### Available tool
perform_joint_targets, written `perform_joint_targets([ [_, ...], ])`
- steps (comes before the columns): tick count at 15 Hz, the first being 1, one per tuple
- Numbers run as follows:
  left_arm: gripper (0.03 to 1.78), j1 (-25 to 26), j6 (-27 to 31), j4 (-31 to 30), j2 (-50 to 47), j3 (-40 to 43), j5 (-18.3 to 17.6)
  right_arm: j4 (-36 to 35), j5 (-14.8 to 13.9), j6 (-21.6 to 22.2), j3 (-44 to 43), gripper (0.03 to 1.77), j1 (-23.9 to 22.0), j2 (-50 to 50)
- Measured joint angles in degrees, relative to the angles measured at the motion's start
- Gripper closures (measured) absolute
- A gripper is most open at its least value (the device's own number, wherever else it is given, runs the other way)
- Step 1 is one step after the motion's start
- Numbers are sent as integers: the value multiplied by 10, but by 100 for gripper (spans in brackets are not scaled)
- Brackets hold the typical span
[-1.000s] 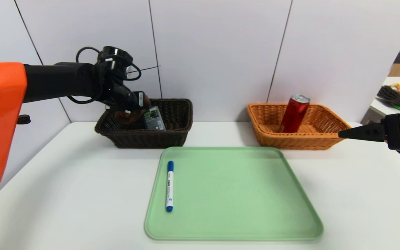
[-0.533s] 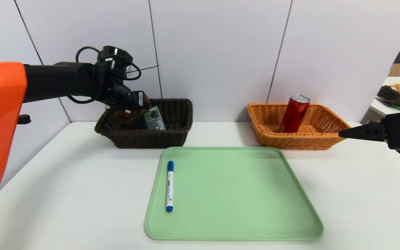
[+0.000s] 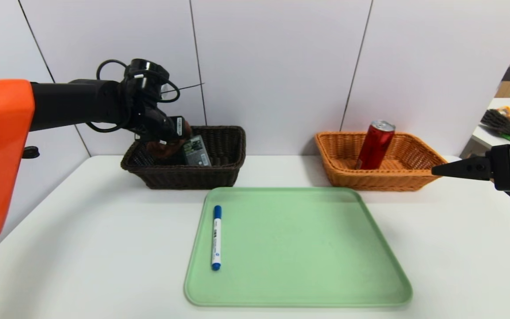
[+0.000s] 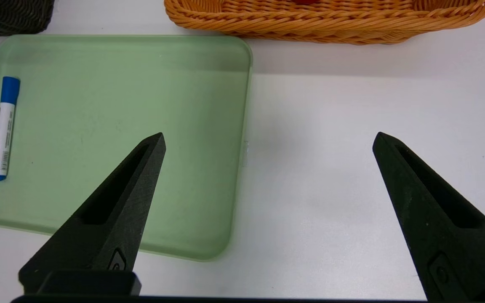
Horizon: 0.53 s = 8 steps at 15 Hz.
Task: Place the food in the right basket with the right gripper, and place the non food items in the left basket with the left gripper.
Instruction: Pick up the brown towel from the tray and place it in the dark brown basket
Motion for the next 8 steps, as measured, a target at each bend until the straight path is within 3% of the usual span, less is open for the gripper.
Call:
perform_joint_targets([
  [8, 124, 0, 0, 0, 4, 0, 0, -1, 0, -1, -2, 10, 0, 2],
])
